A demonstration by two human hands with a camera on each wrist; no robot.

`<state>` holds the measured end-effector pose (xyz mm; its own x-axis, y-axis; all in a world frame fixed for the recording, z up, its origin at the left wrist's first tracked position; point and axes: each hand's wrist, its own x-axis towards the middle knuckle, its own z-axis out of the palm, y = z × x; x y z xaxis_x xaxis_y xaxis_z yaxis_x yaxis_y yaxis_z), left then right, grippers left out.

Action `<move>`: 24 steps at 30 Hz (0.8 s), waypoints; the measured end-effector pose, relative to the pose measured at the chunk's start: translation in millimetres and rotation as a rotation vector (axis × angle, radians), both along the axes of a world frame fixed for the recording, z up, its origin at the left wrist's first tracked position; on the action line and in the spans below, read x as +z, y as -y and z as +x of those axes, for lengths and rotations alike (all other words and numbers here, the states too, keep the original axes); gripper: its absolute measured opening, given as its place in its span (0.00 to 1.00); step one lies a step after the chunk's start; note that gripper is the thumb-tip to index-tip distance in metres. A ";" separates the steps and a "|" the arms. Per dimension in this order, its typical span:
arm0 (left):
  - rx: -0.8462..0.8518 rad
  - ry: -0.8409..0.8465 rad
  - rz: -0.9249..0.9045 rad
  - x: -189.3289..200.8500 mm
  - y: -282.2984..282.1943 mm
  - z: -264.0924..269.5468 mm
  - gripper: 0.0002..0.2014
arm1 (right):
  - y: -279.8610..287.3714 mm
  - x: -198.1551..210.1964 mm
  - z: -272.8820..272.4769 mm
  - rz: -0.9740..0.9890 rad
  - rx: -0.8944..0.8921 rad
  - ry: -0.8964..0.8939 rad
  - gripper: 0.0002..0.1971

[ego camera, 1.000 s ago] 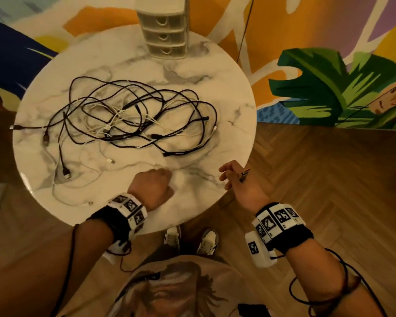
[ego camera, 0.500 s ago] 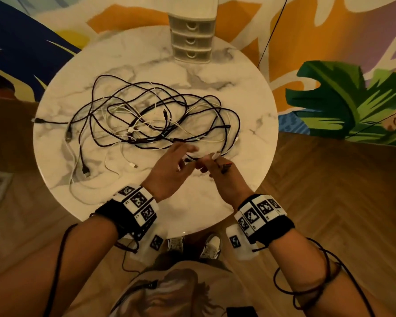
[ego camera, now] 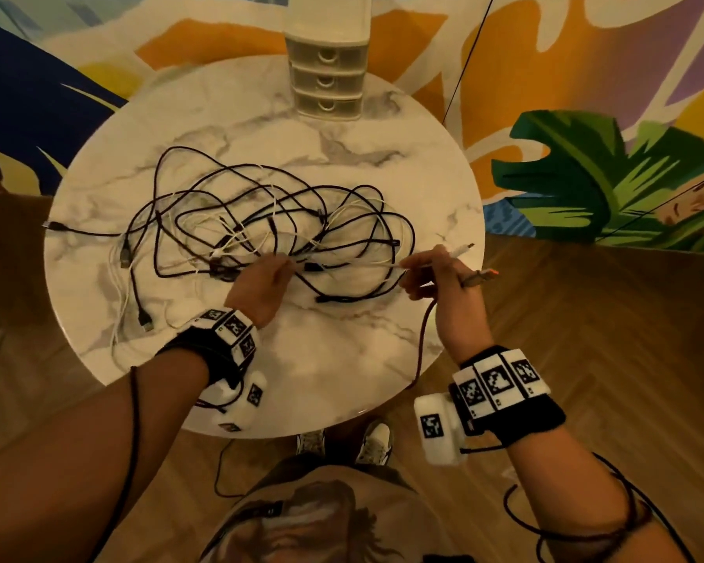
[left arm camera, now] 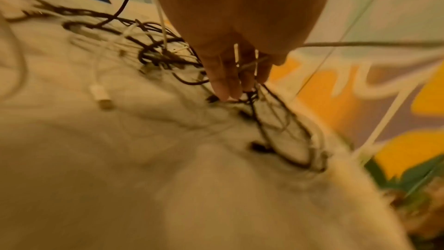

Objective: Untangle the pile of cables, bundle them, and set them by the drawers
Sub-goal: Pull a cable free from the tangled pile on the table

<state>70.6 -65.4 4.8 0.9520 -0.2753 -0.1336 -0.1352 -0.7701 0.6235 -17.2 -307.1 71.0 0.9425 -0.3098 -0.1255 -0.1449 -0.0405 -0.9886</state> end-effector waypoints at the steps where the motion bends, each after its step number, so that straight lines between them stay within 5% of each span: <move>1: 0.049 0.094 -0.065 9.0 6.8 3.5 0.12 | 2.6 -1.7 0.3 0.048 -0.033 -0.027 0.24; 4: -0.053 0.253 -0.083 27.4 33.4 -5.8 0.11 | 3.2 -11.4 -0.4 0.185 -0.069 -0.085 0.24; 9: -0.325 0.216 -0.063 12.0 42.4 -43.0 0.13 | -15.3 -15.7 -2.2 0.261 0.023 -0.163 0.27; 15: -0.221 -0.090 0.106 -22.8 3.3 -23.3 0.11 | -10.3 -9.0 -4.7 0.222 -0.003 -0.136 0.27; 24: -0.117 -0.088 0.212 -20.7 -29.2 29.3 0.11 | 22.1 17.4 -9.9 0.170 -0.160 -0.047 0.30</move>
<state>99.8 -36.3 -15.8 0.8976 -0.3394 -0.2811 -0.1829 -0.8672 0.4631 -27.1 -329.2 88.4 0.8750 -0.4254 -0.2311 -0.1819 0.1535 -0.9713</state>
